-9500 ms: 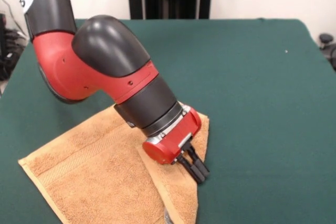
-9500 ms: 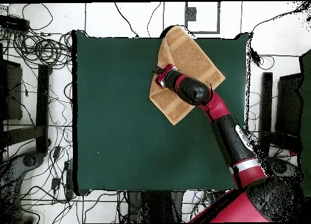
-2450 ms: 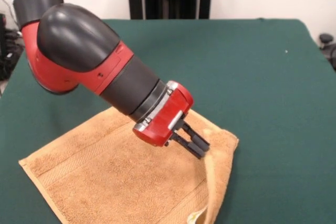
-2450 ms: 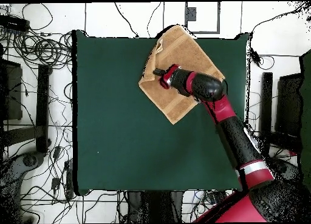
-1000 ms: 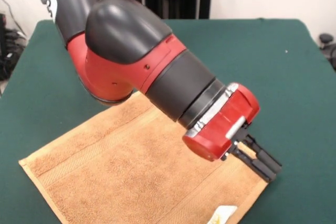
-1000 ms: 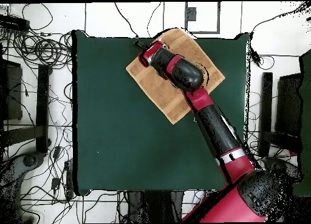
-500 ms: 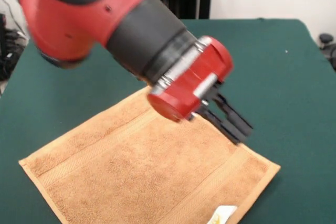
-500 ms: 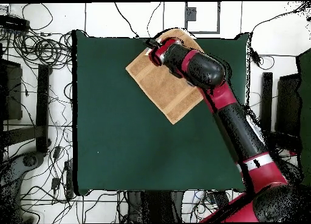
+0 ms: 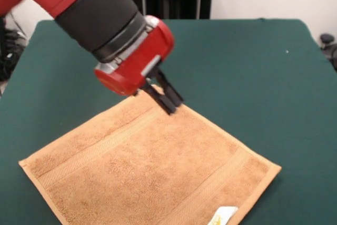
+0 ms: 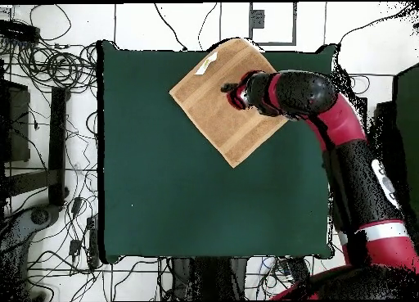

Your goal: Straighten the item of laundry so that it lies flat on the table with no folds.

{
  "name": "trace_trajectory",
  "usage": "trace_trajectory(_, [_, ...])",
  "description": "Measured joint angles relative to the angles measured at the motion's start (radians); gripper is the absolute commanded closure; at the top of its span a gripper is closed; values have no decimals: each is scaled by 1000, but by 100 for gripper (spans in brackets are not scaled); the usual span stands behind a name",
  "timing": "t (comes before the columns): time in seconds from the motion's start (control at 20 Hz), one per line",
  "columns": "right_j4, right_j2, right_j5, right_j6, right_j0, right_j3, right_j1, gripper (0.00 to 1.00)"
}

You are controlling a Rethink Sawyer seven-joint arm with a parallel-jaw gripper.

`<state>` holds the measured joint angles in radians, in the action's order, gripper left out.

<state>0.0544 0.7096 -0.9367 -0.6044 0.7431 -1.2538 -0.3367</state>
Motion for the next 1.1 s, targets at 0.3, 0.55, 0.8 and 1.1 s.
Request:
trace_trajectory(0.3, [82,-118,-165,0,-50,86,-24,100])
trace_trajectory(0.55, [139,-186,-195,0,-62,138,-22,100])
trace_trajectory(0.8, [160,-237,-195,0,-66,172,-16,100])
trace_trajectory(1.1, [160,-270,-195,0,-74,186,-14,100])
